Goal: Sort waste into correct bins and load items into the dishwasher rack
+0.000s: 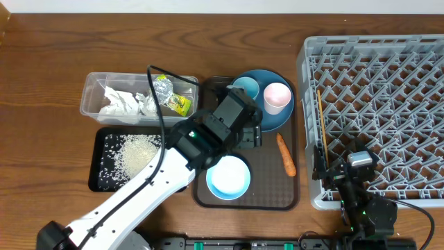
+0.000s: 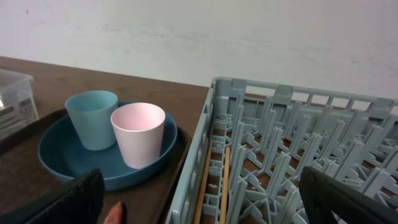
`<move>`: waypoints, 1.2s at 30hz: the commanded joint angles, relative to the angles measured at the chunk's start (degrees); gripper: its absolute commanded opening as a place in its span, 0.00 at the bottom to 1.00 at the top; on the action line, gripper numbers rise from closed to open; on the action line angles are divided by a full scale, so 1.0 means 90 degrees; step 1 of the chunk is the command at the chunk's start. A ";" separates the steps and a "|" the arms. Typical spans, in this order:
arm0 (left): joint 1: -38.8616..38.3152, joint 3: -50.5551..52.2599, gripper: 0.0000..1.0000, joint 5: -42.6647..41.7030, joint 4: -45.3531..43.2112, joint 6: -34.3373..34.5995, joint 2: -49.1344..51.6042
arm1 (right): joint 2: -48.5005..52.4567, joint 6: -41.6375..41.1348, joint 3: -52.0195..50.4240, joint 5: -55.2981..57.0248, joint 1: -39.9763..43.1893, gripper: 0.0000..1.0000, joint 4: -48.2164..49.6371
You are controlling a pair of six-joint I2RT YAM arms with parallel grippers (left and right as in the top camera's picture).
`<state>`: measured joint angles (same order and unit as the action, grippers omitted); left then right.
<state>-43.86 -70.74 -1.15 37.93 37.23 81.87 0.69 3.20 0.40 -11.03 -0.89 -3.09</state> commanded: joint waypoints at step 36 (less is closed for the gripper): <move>0.0729 0.0044 0.46 0.0845 -0.0959 0.1758 0.2426 | -0.0034 0.0056 -0.0010 0.0012 -0.0029 0.99 -0.0019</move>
<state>-37.34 -70.72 6.00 29.43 51.46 103.09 0.69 3.20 0.40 -11.03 -0.89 -3.09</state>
